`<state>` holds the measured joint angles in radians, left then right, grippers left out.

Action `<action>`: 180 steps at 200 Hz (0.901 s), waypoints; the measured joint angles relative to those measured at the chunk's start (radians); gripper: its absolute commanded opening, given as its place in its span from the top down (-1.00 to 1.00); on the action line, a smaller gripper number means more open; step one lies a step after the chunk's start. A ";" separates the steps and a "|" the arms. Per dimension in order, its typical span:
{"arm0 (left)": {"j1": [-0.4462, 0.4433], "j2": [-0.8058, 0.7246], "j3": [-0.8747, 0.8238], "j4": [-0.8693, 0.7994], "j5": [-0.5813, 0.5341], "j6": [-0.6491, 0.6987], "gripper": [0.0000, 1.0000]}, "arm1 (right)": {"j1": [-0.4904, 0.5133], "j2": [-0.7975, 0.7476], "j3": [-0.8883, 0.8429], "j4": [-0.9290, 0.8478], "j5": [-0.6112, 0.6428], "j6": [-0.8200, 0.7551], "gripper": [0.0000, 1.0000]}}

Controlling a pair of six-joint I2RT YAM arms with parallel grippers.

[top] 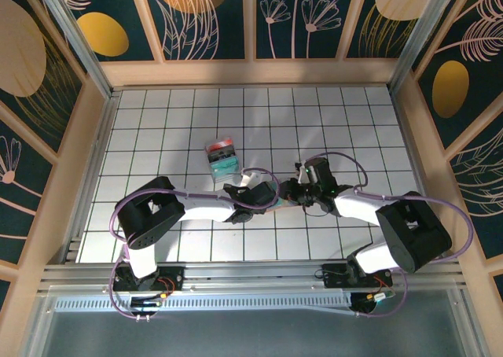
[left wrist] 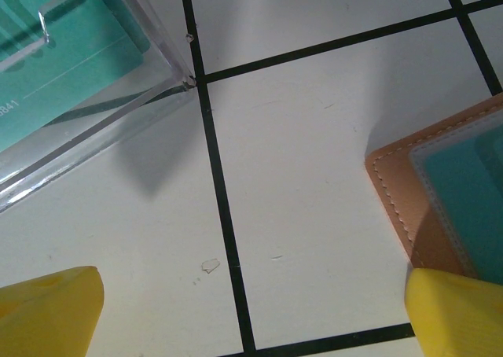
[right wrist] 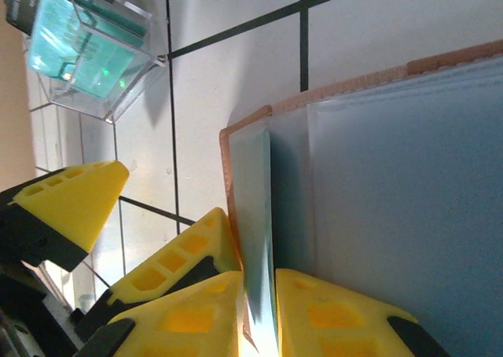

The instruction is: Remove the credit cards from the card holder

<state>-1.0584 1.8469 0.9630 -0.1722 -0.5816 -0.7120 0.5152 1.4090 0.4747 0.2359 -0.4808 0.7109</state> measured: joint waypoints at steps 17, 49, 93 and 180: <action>0.000 0.000 0.000 -0.001 0.000 0.000 -0.98 | -0.004 0.000 -0.001 0.017 -0.020 0.005 0.68; 0.000 0.000 0.000 -0.002 -0.002 0.000 -0.97 | -0.004 0.000 -0.005 0.045 -0.041 0.010 0.81; 0.000 0.000 0.000 -0.003 -0.003 0.000 -0.98 | -0.016 -0.013 -0.020 0.056 -0.045 0.011 0.89; 0.000 0.000 0.002 -0.005 -0.003 0.000 -0.98 | -0.047 -0.081 -0.042 0.036 -0.043 0.009 0.89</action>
<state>-1.0584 1.8469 0.9649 -0.1768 -0.5842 -0.7124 0.4679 1.3277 0.4332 0.2718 -0.5240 0.7200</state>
